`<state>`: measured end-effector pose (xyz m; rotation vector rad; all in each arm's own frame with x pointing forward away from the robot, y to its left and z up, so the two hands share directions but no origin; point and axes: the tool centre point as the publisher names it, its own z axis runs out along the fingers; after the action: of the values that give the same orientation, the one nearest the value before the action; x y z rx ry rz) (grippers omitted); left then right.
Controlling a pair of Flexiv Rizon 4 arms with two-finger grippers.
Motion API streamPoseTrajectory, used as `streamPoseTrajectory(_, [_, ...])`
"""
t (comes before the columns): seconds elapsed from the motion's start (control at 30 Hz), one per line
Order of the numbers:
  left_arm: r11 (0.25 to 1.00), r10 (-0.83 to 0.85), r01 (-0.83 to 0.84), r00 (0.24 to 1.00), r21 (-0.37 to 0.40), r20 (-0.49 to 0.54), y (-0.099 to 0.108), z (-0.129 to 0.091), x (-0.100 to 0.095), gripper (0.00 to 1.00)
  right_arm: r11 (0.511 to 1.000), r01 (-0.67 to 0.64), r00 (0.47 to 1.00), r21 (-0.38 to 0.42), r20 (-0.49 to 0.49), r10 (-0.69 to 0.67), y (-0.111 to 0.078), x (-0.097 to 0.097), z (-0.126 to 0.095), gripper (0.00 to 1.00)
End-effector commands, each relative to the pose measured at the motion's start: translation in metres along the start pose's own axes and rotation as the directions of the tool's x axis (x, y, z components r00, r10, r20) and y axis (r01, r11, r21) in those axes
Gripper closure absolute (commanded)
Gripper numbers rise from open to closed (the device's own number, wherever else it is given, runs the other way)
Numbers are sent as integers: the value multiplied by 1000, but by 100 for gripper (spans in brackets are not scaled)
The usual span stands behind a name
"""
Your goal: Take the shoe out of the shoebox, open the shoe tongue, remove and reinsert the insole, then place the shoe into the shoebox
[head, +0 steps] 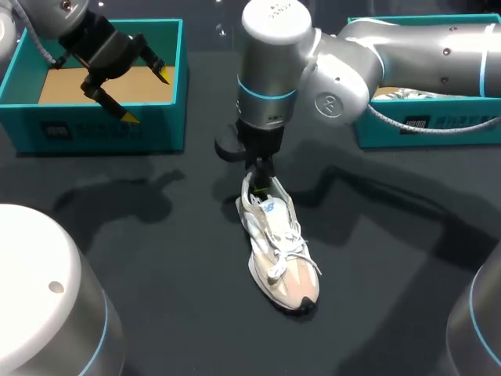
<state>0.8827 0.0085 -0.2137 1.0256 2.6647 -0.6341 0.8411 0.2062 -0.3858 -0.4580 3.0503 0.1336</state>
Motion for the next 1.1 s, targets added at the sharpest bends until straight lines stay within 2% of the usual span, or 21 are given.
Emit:
streamPoseTrajectory(0.03, [1000,0,0,1000,-2,-1,0,0,0,0,1000,-2,1000,-4,-5,2,2,1,5,38])
streamPoseTrajectory(0.17, [1000,0,0,1000,-2,-1,0,0,0,0,1000,-7,1000,-11,-14,6,4,3,10,43])
streamPoseTrajectory(0.3, [1000,0,0,1000,-2,-1,0,0,0,0,1000,-9,1000,-23,-17,8,6,6,13,58])
streamPoseTrajectory(0.4, [1000,0,0,1000,-2,-1,0,0,0,0,1000,-13,1000,-29,-20,13,7,8,15,85])
streamPoseTrajectory(0.43, [1000,0,0,1000,-2,-1,0,0,0,0,999,-16,1000,-29,-20,15,7,9,15,100])
streamPoseTrajectory(0.6, [1000,0,0,1000,-2,-1,0,0,0,0,1000,-25,1000,-19,-11,25,6,12,6,100])
streamPoseTrajectory(0.73, [1000,0,0,1000,-2,-1,0,0,0,0,999,-35,999,-7,-4,35,1,13,-10,100])
streamPoseTrajectory(1.1, [1000,0,0,1000,-2,-1,0,0,0,0,997,-73,997,32,12,73,-33,10,-84,100])
